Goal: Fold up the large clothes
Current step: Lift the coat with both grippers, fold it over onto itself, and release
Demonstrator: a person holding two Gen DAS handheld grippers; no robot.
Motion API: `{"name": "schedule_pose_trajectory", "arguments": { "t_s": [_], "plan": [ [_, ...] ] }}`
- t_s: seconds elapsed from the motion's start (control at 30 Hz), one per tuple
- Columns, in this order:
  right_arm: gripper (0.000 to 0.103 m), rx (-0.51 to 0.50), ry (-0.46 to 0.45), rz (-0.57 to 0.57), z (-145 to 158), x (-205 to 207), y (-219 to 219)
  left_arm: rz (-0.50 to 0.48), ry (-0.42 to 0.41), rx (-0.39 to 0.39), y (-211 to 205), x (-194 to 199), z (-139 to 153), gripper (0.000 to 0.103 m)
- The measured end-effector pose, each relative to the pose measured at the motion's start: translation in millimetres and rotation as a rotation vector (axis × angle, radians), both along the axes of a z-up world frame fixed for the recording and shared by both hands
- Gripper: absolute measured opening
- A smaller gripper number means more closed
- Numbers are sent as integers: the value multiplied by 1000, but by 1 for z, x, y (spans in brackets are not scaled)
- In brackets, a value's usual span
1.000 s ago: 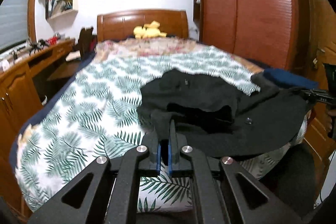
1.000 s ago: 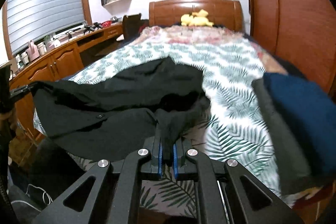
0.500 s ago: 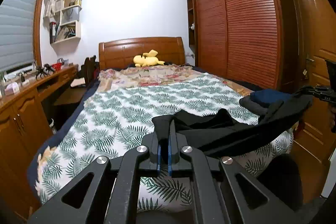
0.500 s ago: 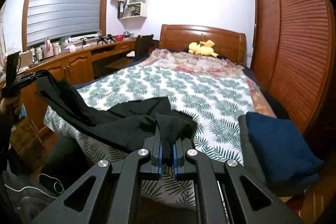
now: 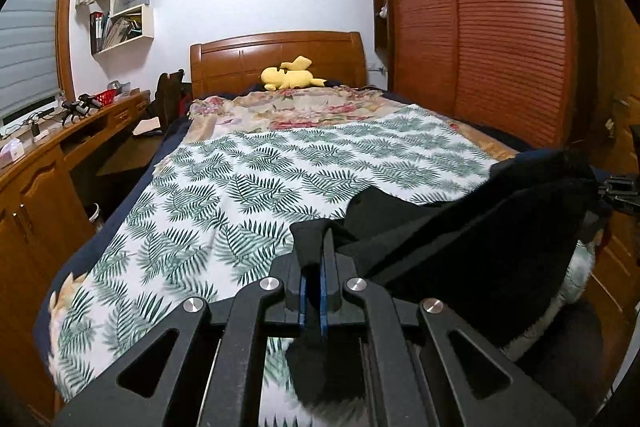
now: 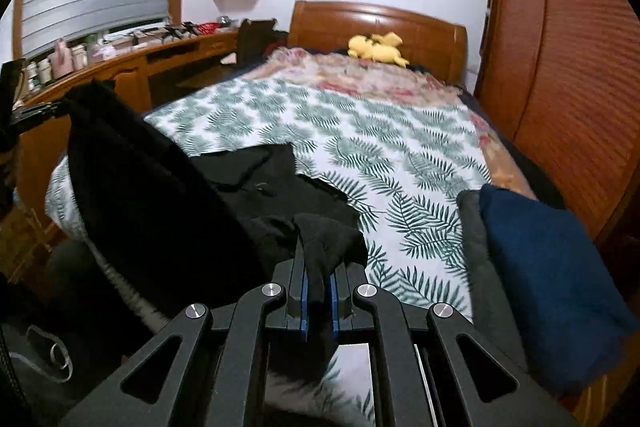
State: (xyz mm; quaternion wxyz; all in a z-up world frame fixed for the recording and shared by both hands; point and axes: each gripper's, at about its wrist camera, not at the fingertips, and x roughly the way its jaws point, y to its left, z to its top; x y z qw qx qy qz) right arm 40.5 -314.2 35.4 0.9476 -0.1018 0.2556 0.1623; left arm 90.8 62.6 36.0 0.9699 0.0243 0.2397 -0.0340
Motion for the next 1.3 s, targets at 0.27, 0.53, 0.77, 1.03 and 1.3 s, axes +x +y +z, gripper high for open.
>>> {"name": "schedule_pose_trajectory", "arguments": {
  "t_s": [0.27,0.53,0.77,1.03,1.3],
  "plan": [
    [7,-6,-24,-58,4,87,20,62,-26,-28,3,81,-9,5],
    [7,5,18,-98,-24,198,54,115,-29,-55,19,149,-37,5],
    [7,-9,103,-141,-46,256,74,100,8,-110,31,190,-63,5],
    [8,-30,156,-167,-62,316,95,89,29,-91,29,204,-69,6],
    [20,67,203,-198,-58,337,90,48,60,-74,21,207,-80,51]
  ]
}}
